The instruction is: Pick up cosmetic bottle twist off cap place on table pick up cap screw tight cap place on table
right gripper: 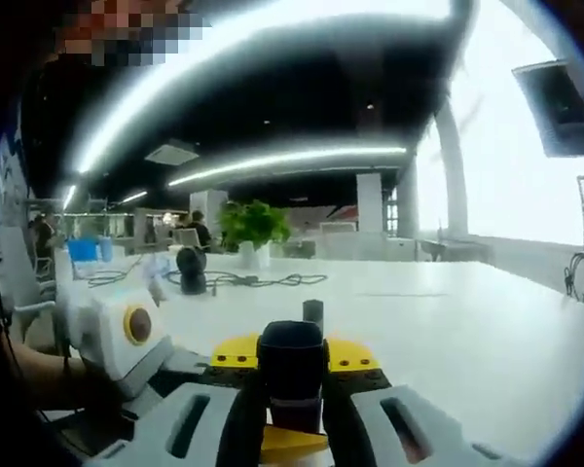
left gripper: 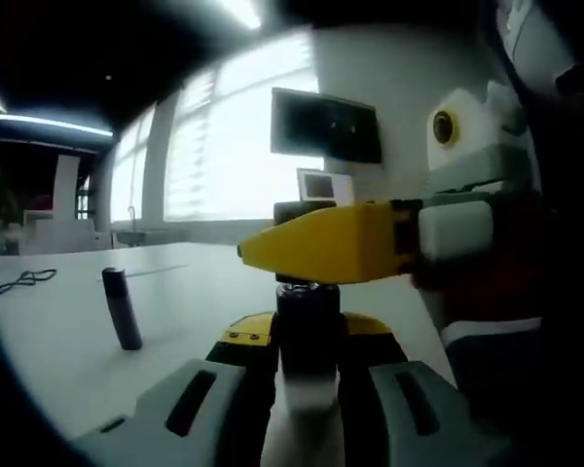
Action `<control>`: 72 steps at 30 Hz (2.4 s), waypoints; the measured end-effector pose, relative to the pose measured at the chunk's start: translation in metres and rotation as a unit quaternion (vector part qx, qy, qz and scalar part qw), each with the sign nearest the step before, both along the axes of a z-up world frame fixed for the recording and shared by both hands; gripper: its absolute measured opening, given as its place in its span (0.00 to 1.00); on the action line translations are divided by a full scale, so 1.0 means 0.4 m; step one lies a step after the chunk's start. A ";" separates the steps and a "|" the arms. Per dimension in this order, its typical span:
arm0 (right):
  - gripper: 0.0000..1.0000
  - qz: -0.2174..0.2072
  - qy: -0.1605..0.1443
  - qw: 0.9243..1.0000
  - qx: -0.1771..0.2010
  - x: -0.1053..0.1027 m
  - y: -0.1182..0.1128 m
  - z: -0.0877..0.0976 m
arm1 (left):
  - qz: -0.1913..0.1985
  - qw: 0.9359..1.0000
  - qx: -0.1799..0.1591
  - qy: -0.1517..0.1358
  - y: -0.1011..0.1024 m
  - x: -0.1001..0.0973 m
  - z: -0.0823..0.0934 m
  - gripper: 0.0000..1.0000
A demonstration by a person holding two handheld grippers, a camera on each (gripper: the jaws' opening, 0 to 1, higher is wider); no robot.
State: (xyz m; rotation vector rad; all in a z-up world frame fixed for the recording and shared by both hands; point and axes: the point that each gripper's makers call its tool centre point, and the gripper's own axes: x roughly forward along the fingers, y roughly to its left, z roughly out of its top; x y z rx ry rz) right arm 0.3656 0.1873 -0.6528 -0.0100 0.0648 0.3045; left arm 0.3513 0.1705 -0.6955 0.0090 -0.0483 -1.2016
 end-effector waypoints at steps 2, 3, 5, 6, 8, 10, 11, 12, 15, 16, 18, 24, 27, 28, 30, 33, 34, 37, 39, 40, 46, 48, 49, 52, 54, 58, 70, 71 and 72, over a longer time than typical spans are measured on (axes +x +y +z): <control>0.16 0.002 0.002 1.000 0.002 -0.001 -0.001 0.000 | 0.000 1.000 0.000 0.000 0.000 0.000 0.000 0.13; 0.16 0.003 0.003 1.000 0.004 -0.002 0.001 0.000 | -0.001 1.000 0.000 -0.001 0.001 0.000 0.000 0.13; 0.15 0.008 0.003 1.000 0.002 -0.002 0.003 0.000 | -0.001 1.000 0.000 0.000 0.001 0.000 0.001 0.13; 0.15 0.010 0.001 1.000 0.001 -0.003 0.004 0.001 | -0.001 1.000 0.000 -0.001 0.001 0.000 0.001 0.13; 0.15 0.017 0.000 1.000 -0.001 -0.005 0.007 0.001 | -0.002 1.000 0.000 0.000 0.002 0.000 0.001 0.13; 0.15 0.031 -0.002 1.000 -0.002 -0.005 0.011 0.002 | -0.003 1.000 -0.001 0.000 0.002 0.000 0.001 0.13; 0.15 0.045 -0.003 0.999 -0.003 -0.004 0.016 0.001 | -0.003 1.000 -0.001 0.001 0.003 0.001 0.001 0.13; 0.15 0.053 0.000 0.999 -0.001 -0.003 0.014 0.001 | -0.003 1.000 -0.001 0.002 0.003 0.002 0.001 0.13; 0.15 0.075 0.006 0.997 0.003 0.001 0.011 -0.001 | -0.003 1.000 -0.001 0.003 0.003 0.003 0.001 0.13; 0.15 0.085 0.007 0.996 0.004 0.000 0.014 -0.001 | -0.003 1.000 -0.001 0.004 0.002 0.003 0.001 0.13; 0.15 0.096 0.008 0.995 -0.002 -0.001 0.015 -0.001 | -0.004 1.000 -0.001 0.005 0.003 0.004 0.001 0.13; 0.15 0.156 0.008 0.988 -0.020 -0.014 0.025 -0.001 | -0.014 1.000 -0.001 0.004 0.001 -0.002 0.001 0.13; 0.15 0.194 0.001 0.980 -0.035 -0.025 0.029 0.000 | -0.023 1.000 -0.001 0.002 -0.001 -0.009 0.001 0.13; 0.15 0.213 -0.004 0.976 -0.042 -0.031 0.035 0.001 | -0.025 1.000 -0.001 0.002 -0.002 -0.011 0.001 0.13; 0.15 0.224 -0.001 0.974 -0.037 -0.034 0.034 0.001 | -0.031 1.000 -0.001 0.000 -0.003 -0.015 0.001 0.13; 0.15 0.263 0.003 0.964 -0.027 -0.042 0.039 0.000 | -0.040 0.999 -0.002 0.003 -0.005 -0.022 0.000 0.13; 0.15 0.277 0.005 0.961 -0.022 -0.046 0.041 0.000 | -0.042 0.999 -0.002 0.004 -0.005 -0.023 -0.001 0.13; 0.15 0.310 0.015 0.951 -0.012 -0.053 0.042 -0.001 | -0.052 0.999 -0.002 0.006 -0.007 -0.032 -0.002 0.13; 0.15 0.334 0.016 0.942 -0.013 -0.058 0.042 -0.002 | -0.057 0.998 -0.002 0.013 -0.008 -0.037 -0.003 0.13; 0.15 0.346 0.016 0.938 -0.014 -0.062 0.044 -0.002 | -0.059 0.998 -0.002 0.012 -0.008 -0.038 -0.003 0.13; 0.15 0.407 0.018 0.913 -0.032 -0.073 0.051 -0.003 | -0.070 0.997 -0.002 0.014 -0.009 -0.046 -0.004 0.13; 0.15 0.426 0.019 0.904 -0.038 -0.076 0.054 -0.003 | -0.071 0.997 -0.002 0.014 -0.009 -0.046 -0.004 0.13; 0.15 0.435 0.021 0.899 -0.038 -0.077 0.055 -0.004 | -0.071 0.997 -0.002 0.014 -0.009 -0.046 -0.004 0.13; 0.15 0.472 0.027 0.881 -0.030 -0.087 0.059 -0.005 | -0.075 0.997 -0.002 0.015 -0.009 -0.048 -0.005 0.13; 0.15 0.489 0.029 0.871 -0.033 -0.090 0.060 -0.005 | -0.079 0.997 -0.003 0.016 -0.010 -0.051 -0.005 0.13; 0.15 0.528 0.025 0.848 -0.037 -0.100 0.063 -0.005 | -0.085 0.996 -0.003 0.017 -0.011 -0.054 -0.005 0.13; 0.15 0.628 0.028 0.776 -0.041 -0.107 0.050 -0.004 | -0.091 0.996 -0.003 0.020 -0.010 -0.054 -0.006 0.13; 0.15 0.634 0.032 0.772 -0.040 -0.106 0.048 -0.005 | -0.092 0.996 -0.003 0.021 -0.009 -0.054 -0.006 0.13; 0.15 0.639 0.032 0.767 -0.041 -0.106 0.047 -0.005 | -0.092 0.996 -0.003 0.021 -0.009 -0.053 -0.006 0.13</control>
